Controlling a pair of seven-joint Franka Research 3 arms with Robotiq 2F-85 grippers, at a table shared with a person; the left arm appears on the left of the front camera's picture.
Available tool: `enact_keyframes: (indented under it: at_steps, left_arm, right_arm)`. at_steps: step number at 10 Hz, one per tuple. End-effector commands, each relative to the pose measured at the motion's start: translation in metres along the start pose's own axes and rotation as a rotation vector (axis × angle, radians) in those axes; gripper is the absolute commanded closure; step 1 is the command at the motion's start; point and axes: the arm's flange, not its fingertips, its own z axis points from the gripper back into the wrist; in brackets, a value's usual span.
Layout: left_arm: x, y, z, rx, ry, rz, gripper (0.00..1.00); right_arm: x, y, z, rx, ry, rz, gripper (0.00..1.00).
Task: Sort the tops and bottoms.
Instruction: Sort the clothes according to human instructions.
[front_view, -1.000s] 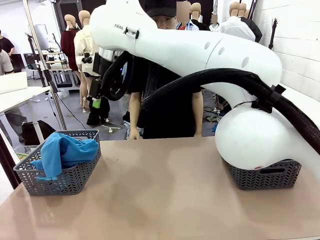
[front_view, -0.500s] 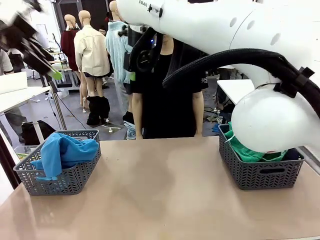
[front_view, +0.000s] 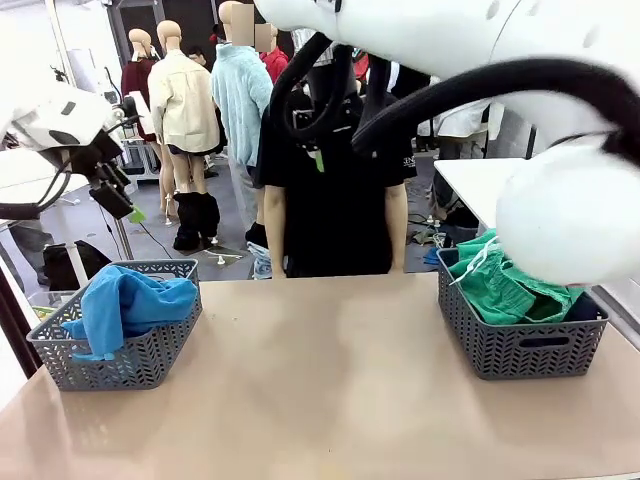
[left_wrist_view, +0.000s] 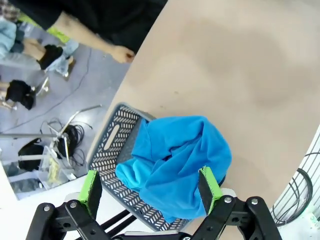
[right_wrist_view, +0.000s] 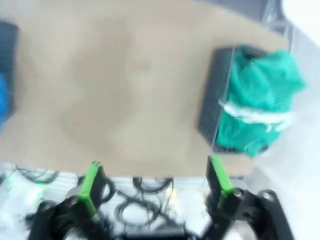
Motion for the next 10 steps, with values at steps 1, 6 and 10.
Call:
enact_keyframes:
  at_steps: [1, 6, 10]
  left_arm:
    - [-0.014, 0.0, 0.008, -0.036, -0.023, 0.083, 0.0]
    - [0.0, 0.0, 0.0, 0.0, 0.0, 0.0, 0.0]
    - [0.0, 0.0, 0.0, 0.0, 0.0, 0.0, 0.0]
  right_arm:
    - [0.014, 0.006, 0.004, 0.033, -0.068, 0.082, 0.0]
    - [0.014, 0.006, 0.004, 0.033, -0.068, 0.082, 0.0]
    - [0.014, 0.006, 0.004, 0.033, -0.068, 0.082, 0.0]
